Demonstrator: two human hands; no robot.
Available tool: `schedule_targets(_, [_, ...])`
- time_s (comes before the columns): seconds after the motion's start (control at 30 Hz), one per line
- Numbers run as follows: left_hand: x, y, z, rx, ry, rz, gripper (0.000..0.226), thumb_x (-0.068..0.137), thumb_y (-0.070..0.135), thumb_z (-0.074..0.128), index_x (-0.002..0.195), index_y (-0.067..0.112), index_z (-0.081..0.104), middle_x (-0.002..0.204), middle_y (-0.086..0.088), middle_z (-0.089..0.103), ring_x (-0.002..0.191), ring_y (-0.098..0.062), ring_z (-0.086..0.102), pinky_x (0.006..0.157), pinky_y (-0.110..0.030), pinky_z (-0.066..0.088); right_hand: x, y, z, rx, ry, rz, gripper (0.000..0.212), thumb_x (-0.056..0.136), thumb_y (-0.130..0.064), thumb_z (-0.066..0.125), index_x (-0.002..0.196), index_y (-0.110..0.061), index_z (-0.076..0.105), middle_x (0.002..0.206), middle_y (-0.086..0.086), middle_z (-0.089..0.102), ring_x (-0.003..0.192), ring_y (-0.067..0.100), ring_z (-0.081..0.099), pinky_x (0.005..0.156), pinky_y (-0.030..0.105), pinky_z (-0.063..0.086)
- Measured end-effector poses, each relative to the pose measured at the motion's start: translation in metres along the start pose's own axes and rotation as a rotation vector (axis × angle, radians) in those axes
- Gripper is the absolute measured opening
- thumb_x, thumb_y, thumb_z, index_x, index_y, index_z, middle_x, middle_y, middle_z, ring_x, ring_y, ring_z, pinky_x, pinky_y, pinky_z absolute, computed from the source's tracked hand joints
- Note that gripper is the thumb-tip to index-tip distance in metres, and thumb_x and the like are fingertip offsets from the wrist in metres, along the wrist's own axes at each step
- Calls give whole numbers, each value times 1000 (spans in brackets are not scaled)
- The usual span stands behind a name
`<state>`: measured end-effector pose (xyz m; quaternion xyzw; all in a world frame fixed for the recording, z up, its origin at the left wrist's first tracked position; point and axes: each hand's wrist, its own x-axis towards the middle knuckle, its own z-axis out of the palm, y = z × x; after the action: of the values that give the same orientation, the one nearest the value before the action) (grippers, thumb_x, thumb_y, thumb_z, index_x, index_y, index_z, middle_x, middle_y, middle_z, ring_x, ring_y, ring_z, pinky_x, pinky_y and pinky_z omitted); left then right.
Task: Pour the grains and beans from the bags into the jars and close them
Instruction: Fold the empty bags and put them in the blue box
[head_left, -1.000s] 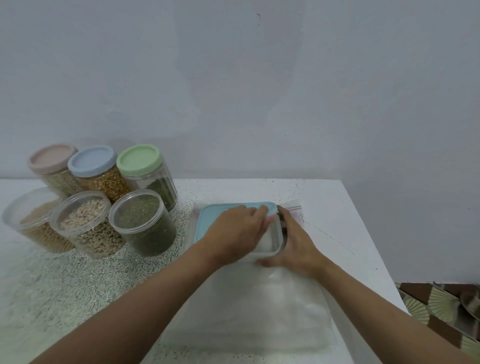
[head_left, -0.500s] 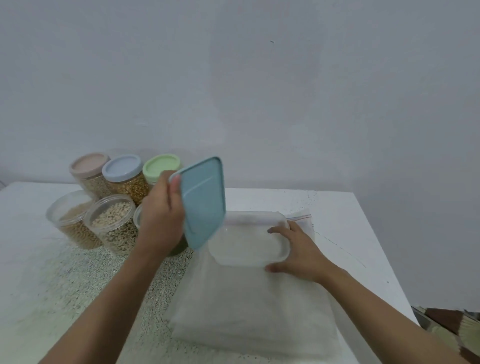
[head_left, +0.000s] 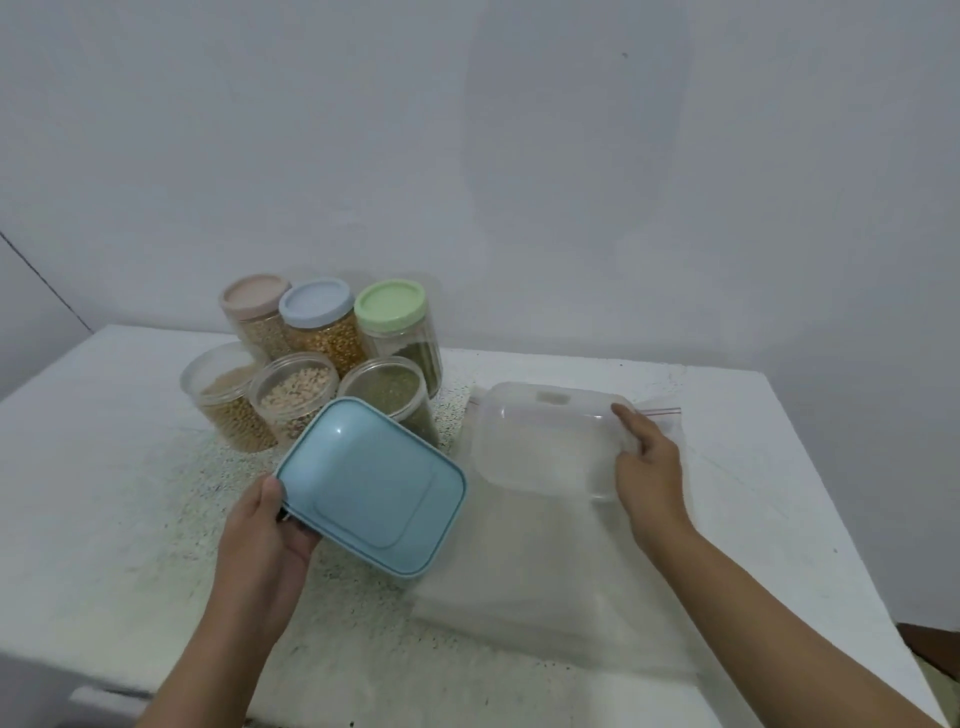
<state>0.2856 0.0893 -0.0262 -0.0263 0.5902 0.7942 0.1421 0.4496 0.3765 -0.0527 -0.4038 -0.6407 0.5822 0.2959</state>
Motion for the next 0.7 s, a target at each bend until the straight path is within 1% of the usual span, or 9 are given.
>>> schedule_targets(0.1, [7,-3,-19,14,18,-39,33,112,19,32,106,7,62,106,-13,68,92,-22,65,74,-37,61,-5,-8,7,82,74,60,75,84,20,30,139,-20,60,144,-11,50,143,12,39,121,33,31])
schedule_targets(0.2, [13,-10,-34,8,58,-101,33,112,15,32,100,4,62,104,-13,66,93,-21,64,75,-33,60,-12,-8,18,100,65,130,71,85,17,35,133,-26,65,134,-15,54,135,15,49,117,38,40])
schedule_targets(0.27, [17,-13,-41,-9,71,-138,32,112,13,33,103,2,62,111,-15,66,97,-22,64,76,-31,57,-23,-3,28,124,31,165,70,84,17,38,129,-28,67,133,-13,58,131,17,54,114,41,43])
schedule_targets(0.3, [20,-14,-45,-15,68,-148,31,112,12,34,105,1,62,113,-15,66,99,-22,64,76,-30,57,-30,-1,34,136,14,170,69,84,17,39,129,-27,68,129,-14,61,129,17,55,114,41,44])
schedule_targets(0.37, [23,-15,-49,26,60,-151,27,110,7,36,112,0,62,115,-14,66,101,-23,64,78,-31,56,-45,-2,44,151,-17,171,67,84,19,40,129,-22,69,125,-16,63,127,13,55,113,36,43])
schedule_targets(0.47, [29,-12,-62,234,45,-101,29,105,-4,43,128,-1,61,116,-13,69,106,-25,65,90,-36,53,-65,-3,67,163,-57,142,63,86,19,43,129,-19,70,138,-8,61,130,7,51,115,32,39])
schedule_targets(0.53, [32,-12,-73,434,27,-31,35,100,-8,52,132,1,63,120,-11,69,113,-27,64,99,-39,49,-76,-6,78,158,-79,116,60,87,17,45,129,-17,69,141,-8,60,133,5,49,118,32,36])
schedule_targets(0.63, [35,-10,-91,737,-15,69,39,91,-9,65,126,9,69,124,-6,66,116,-25,60,103,-40,47,-90,-9,96,145,-115,109,58,89,16,44,133,-14,67,142,-10,57,135,4,45,118,30,35])
schedule_targets(0.7, [40,-9,-105,883,-81,155,35,91,-2,70,114,24,72,125,-6,64,108,-20,62,99,-40,49,-98,-13,111,122,-152,99,57,92,14,45,136,-15,64,139,-14,55,132,2,45,118,31,35])
